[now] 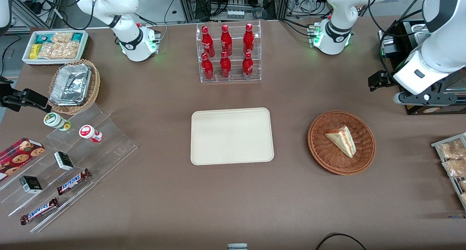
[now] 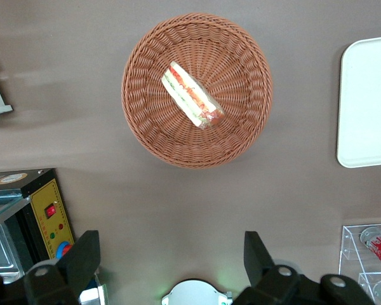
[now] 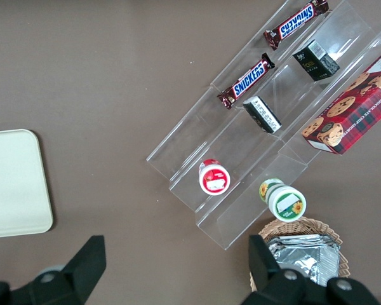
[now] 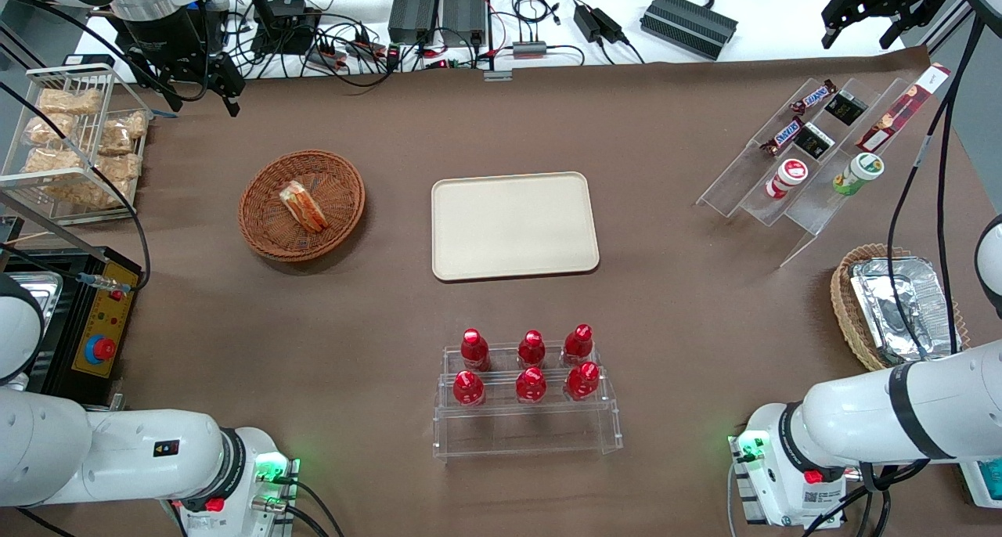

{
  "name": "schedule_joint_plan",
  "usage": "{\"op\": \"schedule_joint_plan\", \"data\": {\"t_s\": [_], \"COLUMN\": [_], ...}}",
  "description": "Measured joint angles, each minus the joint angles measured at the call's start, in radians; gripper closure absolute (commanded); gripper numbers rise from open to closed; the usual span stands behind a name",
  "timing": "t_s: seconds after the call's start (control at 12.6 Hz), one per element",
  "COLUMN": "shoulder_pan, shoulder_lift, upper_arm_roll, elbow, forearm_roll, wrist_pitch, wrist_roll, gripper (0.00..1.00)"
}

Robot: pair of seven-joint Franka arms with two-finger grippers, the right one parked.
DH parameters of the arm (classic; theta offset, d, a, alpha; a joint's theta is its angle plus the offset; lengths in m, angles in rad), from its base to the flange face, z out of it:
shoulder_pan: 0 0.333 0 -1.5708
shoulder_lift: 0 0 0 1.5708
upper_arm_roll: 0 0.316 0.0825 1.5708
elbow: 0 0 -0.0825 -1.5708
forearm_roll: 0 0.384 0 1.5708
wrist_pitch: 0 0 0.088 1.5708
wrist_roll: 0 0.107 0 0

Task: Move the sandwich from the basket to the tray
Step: 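Move the open left gripper toward the wicker basket with the sandwich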

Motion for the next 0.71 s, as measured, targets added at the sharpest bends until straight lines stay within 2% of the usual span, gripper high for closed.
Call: {"op": "schedule_joint_plan", "data": {"t_s": [0.48, 0.71], "shoulder_pan": [0.001, 0.002], "shoulder_lift": [0.003, 0.024], "upper_arm_roll": [0.003, 0.009], "elbow": [-0.023, -0.092], "forearm_roll": [-0.001, -0.001], "wrist_pitch": [0.008, 0.092], "wrist_roll": [0.008, 0.015], "gripper": [0.0, 0.0]}}
